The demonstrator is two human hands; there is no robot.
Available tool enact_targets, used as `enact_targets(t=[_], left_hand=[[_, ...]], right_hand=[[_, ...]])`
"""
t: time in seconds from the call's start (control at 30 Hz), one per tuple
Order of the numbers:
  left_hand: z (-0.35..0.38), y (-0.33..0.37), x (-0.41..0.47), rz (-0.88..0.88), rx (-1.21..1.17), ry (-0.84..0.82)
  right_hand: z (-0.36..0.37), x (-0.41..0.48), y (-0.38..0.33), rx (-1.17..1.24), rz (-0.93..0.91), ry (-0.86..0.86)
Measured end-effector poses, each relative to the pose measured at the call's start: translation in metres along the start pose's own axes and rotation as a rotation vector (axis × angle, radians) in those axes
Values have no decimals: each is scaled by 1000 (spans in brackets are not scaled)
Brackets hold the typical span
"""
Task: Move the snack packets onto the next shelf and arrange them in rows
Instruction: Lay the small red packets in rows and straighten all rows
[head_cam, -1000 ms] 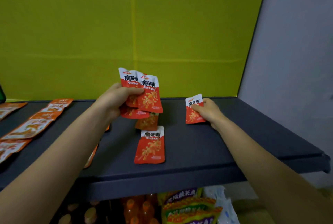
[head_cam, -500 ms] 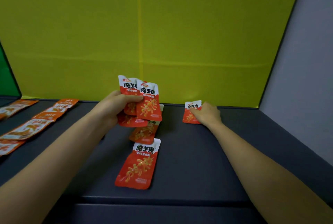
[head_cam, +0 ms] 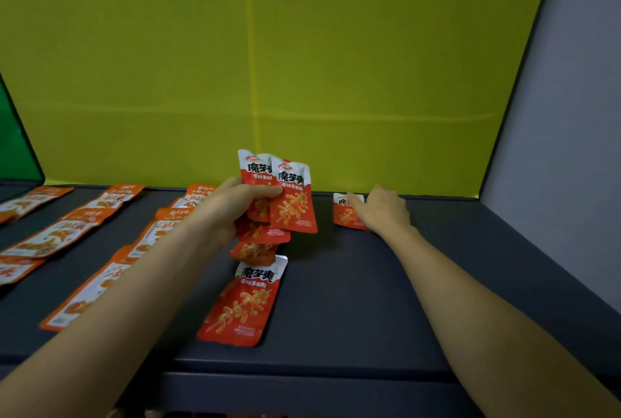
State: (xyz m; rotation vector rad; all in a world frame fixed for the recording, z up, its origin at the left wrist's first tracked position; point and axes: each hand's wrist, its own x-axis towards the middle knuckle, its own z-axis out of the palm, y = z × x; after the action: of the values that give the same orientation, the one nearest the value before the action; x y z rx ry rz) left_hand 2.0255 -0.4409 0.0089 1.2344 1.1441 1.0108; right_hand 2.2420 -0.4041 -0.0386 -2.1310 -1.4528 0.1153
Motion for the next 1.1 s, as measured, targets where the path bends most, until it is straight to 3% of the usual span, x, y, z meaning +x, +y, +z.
enact_targets(t=[0.1, 0.17, 0.3, 0.47, 0.57, 0.73, 1.1], left_hand=[[4, 0, -3, 1, -18, -24], [8, 1, -5, 3, -19, -37], [17, 4, -7, 12, -27, -87], [27, 6, -8, -39, -41, -108], [20, 7, -4, -29, -71, -69], [3, 10, -3, -40, -72, -35], [10, 4, -9, -45, -48, -90]], right_hand=[[-20, -3, -11, 222, -46, 59], [-37, -10, -22, 435, -117, 2], [-47, -37, -34, 466, -243, -304], [-56, -46, -24, 645, -239, -316], [-64, -47, -6, 631, -225, -247], [-54, -57, 29, 492, -173, -364], [-37, -54, 36, 150, -212, -262]])
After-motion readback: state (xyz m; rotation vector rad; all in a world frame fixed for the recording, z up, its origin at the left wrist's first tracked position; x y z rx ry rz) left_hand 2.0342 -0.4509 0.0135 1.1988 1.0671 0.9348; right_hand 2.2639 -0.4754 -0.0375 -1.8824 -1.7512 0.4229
